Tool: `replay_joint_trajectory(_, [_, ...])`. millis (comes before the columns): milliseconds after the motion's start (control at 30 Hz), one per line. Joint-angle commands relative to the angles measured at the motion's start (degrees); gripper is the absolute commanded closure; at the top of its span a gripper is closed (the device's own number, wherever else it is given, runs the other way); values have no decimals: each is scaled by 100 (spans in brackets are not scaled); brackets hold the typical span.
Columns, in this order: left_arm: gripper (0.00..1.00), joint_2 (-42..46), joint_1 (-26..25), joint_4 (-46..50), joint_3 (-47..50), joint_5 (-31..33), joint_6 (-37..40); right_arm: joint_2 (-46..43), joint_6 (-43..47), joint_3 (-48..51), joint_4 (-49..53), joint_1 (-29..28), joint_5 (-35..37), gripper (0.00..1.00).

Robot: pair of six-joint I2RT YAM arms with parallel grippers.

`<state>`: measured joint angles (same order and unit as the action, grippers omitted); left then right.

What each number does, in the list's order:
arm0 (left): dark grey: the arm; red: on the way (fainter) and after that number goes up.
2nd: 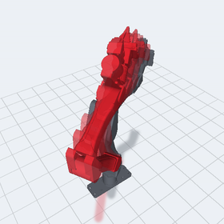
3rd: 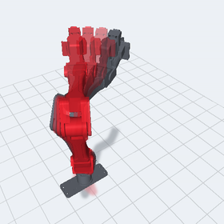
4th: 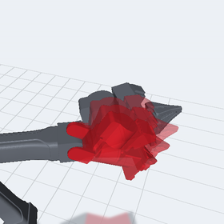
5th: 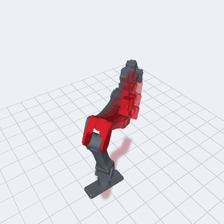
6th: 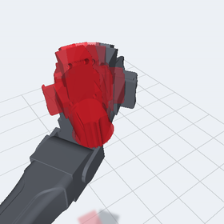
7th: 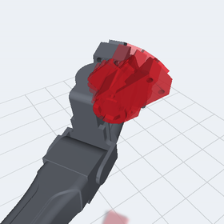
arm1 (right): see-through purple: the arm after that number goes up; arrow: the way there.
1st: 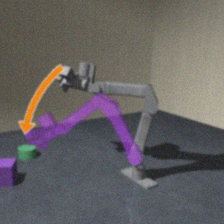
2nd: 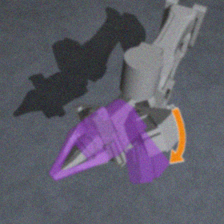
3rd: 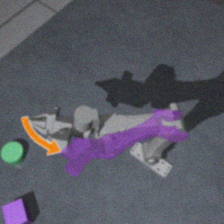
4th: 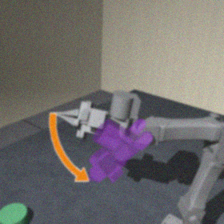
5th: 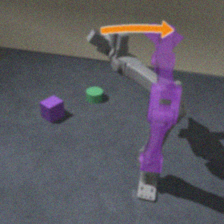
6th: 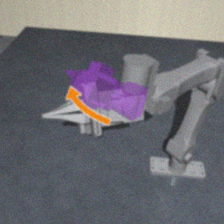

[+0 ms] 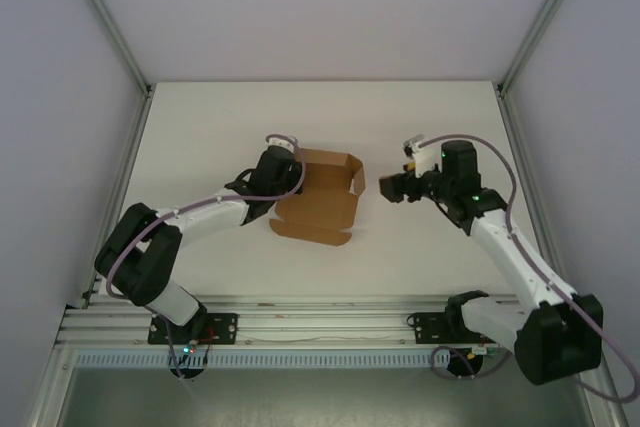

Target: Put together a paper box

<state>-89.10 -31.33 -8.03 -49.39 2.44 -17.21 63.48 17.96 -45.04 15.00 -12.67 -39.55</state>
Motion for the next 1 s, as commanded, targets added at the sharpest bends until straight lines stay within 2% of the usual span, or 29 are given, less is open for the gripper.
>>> replay_joint_trajectory(0, [100, 121, 39, -107, -55, -114, 113, 424, 381, -326, -52, -172, -686, 33])
replay_joint_trajectory(133, [100, 117, 44, -148, -55, -209, 78, 1078, 734, -766, 125, -623, -328, 37])
replay_joint_trajectory(267, [100, 70, 40, -56, -115, -98, 36, 1569, 662, -1067, 107, -751, -476, 46])
replay_joint_trajectory(400, [100, -1, 33, 69, -210, 33, -79, 1803, 476, -1130, -234, -1059, -145, 46])
replay_joint_trajectory(467, [100, -37, 31, 124, -251, 69, -132, 1912, -1, -1119, -758, -1301, 605, 46])
replay_joint_trajectory(533, [100, -64, 22, 196, -296, 204, -229, 2016, -504, -1129, -1215, -1589, 1772, 53])
replay_joint_trajectory(600, [100, -109, 13, 367, -382, 383, -368, 2147, -886, -1144, -1568, -1879, 2883, 55])
replay_joint_trajectory(633, [100, -136, 4, 458, -437, 432, -413, 2225, -1037, -1168, -1692, -2030, 3432, 62])
replay_joint_trajectory(700, [100, -175, -21, 571, -502, 493, -473, 2412, -1274, -1219, -1895, -2274, 4352, 67])
replay_joint_trajectory(733, [100, -194, -38, 589, -517, 478, -477, 2531, -1371, -1272, -1948, -2378, 4796, 74])
replay_joint_trajectory(900, [100, -268, -143, 833, -653, 606, -650, 3171, -2258, -1749, -1836, -2649, 6626, 85])
replay_joint_trajectory(967, [100, -315, -187, 935, -728, 621, -738, 3471, -2430, -1941, -1858, -2746, 7258, 95])
